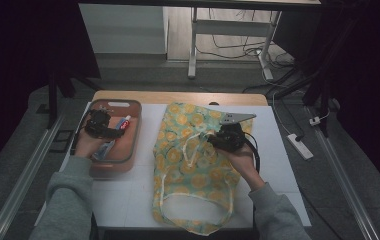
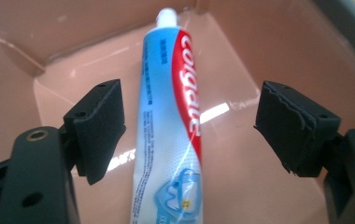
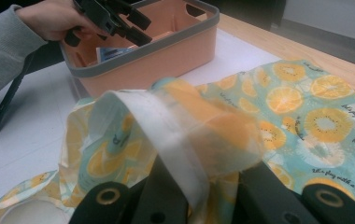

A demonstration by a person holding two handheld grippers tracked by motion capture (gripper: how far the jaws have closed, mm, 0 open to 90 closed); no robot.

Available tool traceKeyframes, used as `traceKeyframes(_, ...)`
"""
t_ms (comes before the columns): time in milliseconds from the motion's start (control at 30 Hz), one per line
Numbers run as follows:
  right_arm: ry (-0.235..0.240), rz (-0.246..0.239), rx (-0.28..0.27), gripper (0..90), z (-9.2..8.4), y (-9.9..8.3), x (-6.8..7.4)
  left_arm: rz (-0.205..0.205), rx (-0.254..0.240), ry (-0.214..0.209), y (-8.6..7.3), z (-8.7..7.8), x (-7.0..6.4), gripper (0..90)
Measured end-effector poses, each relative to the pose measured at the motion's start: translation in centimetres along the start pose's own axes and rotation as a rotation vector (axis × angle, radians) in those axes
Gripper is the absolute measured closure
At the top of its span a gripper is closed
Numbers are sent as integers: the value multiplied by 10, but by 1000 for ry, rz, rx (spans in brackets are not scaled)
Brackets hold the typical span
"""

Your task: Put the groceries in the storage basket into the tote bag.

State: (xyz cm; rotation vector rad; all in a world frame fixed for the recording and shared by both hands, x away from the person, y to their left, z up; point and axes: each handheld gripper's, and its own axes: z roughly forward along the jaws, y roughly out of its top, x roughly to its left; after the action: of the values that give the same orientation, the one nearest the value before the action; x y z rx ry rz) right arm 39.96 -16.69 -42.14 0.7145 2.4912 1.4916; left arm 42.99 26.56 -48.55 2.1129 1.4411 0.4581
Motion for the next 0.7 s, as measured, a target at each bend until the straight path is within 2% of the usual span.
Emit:
traceKeyframes(133,1,0,3,893,1,0,0,-7,18,0,0,8,3,242)
traceKeyframes(267,0,1,7,893,2,-1,0,-2,69,2,0,17,4,220)
traceKeyframes(367,0,2,8,893,2,-1,0,-10,75,6,0,19,5,217)
traceKeyframes(467,-1,-1,11,893,3,-2,0,-13,105,0,0,22,5,204)
traceKeyframes(700,3,4,12,893,3,-1,0,0,134,10,0,25,3,198)
